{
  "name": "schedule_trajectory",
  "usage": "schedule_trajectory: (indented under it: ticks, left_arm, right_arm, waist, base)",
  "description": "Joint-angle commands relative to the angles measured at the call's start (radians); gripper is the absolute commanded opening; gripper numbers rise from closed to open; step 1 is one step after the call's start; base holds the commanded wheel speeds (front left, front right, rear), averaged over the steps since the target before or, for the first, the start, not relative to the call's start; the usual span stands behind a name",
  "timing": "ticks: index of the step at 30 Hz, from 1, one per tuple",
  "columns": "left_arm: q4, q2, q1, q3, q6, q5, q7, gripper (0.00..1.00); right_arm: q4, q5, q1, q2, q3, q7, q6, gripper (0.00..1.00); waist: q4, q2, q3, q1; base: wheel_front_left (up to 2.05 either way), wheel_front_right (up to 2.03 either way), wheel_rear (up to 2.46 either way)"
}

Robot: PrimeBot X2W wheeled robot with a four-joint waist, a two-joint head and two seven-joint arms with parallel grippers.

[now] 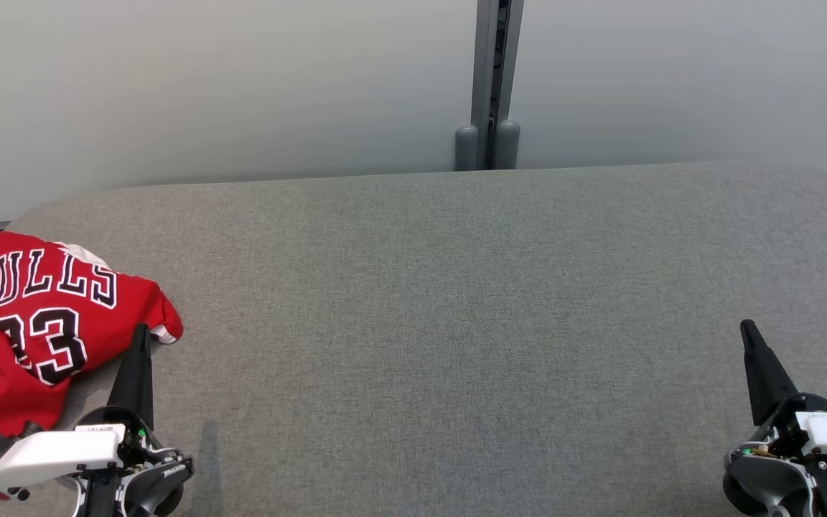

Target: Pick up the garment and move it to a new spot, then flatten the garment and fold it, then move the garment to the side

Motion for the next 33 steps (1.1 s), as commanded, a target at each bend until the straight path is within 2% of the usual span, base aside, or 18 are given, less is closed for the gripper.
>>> schedule_trajectory:
  ticks: [1, 25, 26, 33]
  left_arm:
    - [-0.002, 0.005, -0.011, 0.004, -0.004, 0.000, 0.002, 0.00]
    - [-0.002, 0.005, -0.011, 0.004, -0.004, 0.000, 0.002, 0.00]
    - [0.003, -0.001, 0.001, 0.000, 0.000, 0.000, -0.001, 1.00]
    - [0.039, -0.012, 0.032, -0.009, 0.000, 0.007, -0.018, 1.00]
  right_arm:
    - [-0.003, 0.002, 0.010, -0.009, 0.000, 0.002, 0.000, 0.00]
    - [-0.003, 0.002, 0.010, -0.009, 0.000, 0.002, 0.000, 0.00]
    - [0.003, 0.000, 0.000, 0.001, 0.000, 0.000, 0.000, 1.00]
    - [0.024, -0.010, 0.022, 0.014, 0.009, -0.011, -0.001, 1.00]
  waist:
    - [0.000, 0.0000, 0.000, 0.0000]
    - [0.000, 0.0000, 0.000, 0.0000]
    - [0.000, 0.0000, 0.000, 0.0000]
    - [0.000, 0.0000, 0.001, 0.0000]
  base:
    - [0.00, 0.00, 0.00]
    - [0.00, 0.00, 0.00]
    - [0.00, 0.00, 0.00]
    - [0.00, 0.00, 0.00]
